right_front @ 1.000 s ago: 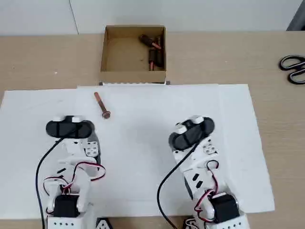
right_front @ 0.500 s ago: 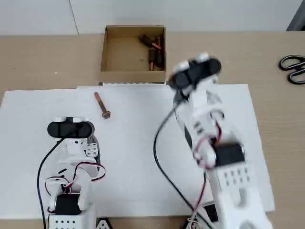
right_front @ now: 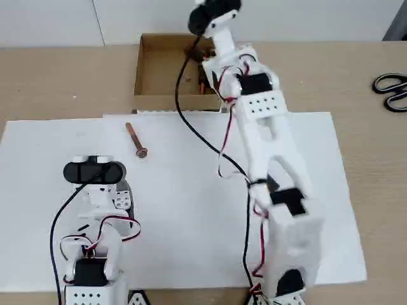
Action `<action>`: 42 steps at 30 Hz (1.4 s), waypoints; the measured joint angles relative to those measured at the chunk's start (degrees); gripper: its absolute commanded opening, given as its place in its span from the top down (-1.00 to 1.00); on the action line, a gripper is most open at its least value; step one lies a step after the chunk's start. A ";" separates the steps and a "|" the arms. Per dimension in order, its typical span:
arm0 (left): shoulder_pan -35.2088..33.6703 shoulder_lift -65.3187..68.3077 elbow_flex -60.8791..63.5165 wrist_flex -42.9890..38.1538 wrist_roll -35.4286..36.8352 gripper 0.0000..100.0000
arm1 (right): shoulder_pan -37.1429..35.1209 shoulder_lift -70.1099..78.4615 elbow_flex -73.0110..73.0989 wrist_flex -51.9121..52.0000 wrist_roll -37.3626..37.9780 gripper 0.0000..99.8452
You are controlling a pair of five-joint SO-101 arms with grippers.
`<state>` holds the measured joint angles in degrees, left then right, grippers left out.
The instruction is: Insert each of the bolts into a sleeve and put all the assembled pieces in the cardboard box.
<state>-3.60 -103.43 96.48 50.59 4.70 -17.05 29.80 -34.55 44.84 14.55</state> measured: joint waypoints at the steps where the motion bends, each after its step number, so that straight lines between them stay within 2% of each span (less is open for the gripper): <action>1: 0.00 0.00 0.00 0.00 0.00 0.99 | -0.26 3.78 -4.04 0.00 1.67 0.99; 7: 0.00 0.00 0.00 0.00 0.00 0.99 | -2.29 23.74 -26.55 0.00 12.40 0.99; 12: 0.00 0.00 0.00 0.00 0.00 0.99 | -4.04 34.81 -40.53 0.00 24.09 0.99; 14: 0.00 0.00 0.00 0.00 0.00 0.99 | -4.40 37.45 -44.13 0.35 28.22 0.92; 16: 0.00 0.00 0.00 0.00 0.00 0.99 | -4.40 39.21 -46.86 2.37 30.86 0.77; 18: 0.00 0.00 0.00 0.00 0.00 0.99 | -4.40 40.35 -49.14 4.66 31.82 0.65; 20: 0.00 0.00 0.00 0.00 0.00 0.99 | -4.40 41.14 -50.55 6.51 32.18 0.63; 28: 0.00 0.00 0.00 0.00 0.00 0.99 | -4.40 41.23 -56.00 12.40 32.53 0.71; 31: 0.00 0.00 0.00 0.00 0.00 0.99 | -4.40 41.23 -58.99 16.35 32.53 0.81; 34: 0.00 0.00 0.00 0.00 0.00 0.99 | -4.40 40.97 -59.52 21.98 32.53 0.99; 42: 0.00 0.00 0.00 0.00 0.00 0.99 | -4.40 30.59 -59.60 40.70 32.44 1.00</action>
<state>-3.60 -103.43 96.48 50.59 4.70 -21.45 60.40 -94.15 85.54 46.99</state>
